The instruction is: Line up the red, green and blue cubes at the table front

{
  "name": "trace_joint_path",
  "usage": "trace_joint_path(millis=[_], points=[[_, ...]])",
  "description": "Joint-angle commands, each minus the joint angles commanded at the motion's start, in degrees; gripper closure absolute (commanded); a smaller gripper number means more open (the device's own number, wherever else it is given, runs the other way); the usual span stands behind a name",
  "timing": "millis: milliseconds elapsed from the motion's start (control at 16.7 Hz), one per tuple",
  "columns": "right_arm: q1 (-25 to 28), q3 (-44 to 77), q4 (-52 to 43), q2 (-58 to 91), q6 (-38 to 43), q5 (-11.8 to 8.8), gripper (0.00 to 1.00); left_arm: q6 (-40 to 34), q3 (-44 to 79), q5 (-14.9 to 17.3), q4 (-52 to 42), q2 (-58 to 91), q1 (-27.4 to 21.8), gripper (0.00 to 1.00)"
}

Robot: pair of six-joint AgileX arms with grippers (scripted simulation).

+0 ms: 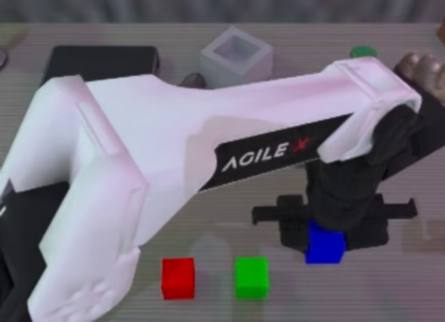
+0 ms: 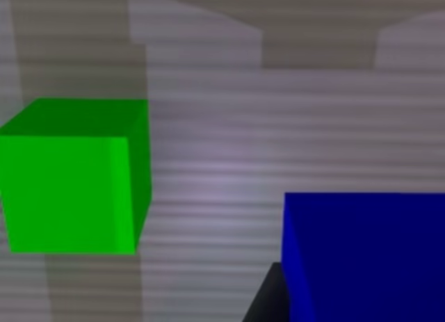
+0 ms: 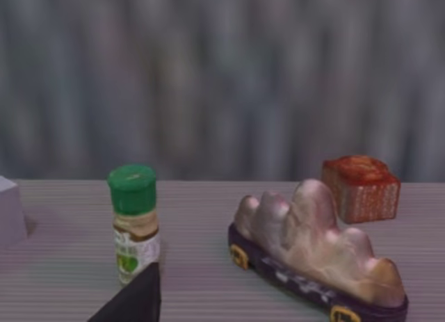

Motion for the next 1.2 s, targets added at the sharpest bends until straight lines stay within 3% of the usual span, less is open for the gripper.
trace_joint_path(millis=[360, 720, 1020, 1200], points=[[0.0, 0.0, 0.0, 0.0, 0.0, 0.0, 0.0, 0.24, -0.89, 0.03, 1.01, 0.42, 0.22, 1.0], [0.0, 0.0, 0.0, 0.0, 0.0, 0.0, 0.0, 0.3, -8.87, 0.07, 12.24, 3.11, 0.31, 1.0], [0.0, 0.0, 0.0, 0.0, 0.0, 0.0, 0.0, 0.31, -10.05, 0.04, 13.63, 3.57, 0.27, 1.0], [0.0, 0.0, 0.0, 0.0, 0.0, 0.0, 0.0, 0.31, -10.05, 0.04, 13.63, 3.57, 0.27, 0.77]])
